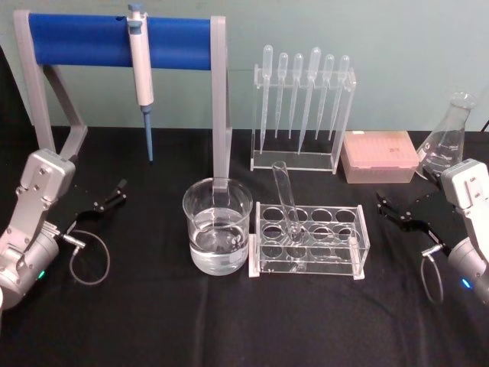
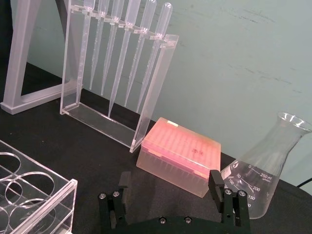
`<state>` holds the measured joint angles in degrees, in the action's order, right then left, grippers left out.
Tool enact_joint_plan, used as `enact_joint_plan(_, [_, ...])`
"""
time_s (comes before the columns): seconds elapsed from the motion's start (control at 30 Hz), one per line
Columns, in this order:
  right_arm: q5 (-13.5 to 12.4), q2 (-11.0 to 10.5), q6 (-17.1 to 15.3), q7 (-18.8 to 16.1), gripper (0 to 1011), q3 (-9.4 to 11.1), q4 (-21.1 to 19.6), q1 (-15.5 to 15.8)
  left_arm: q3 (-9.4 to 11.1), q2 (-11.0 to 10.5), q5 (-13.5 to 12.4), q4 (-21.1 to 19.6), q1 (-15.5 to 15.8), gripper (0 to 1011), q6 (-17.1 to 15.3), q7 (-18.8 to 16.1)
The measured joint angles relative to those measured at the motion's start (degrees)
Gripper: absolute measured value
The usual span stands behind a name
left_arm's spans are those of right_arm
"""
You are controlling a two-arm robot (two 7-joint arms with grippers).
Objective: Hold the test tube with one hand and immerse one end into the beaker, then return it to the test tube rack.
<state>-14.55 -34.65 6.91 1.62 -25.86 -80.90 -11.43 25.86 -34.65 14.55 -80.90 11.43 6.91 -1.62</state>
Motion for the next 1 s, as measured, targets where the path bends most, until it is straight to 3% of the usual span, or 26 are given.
enact_joint_plan(1.0, [0.0,0.0,0.0,0.0,1003,0.0,0.0,0.0,0.0,0.0,0.0,0.0,0.0,1000,0.0,0.0])
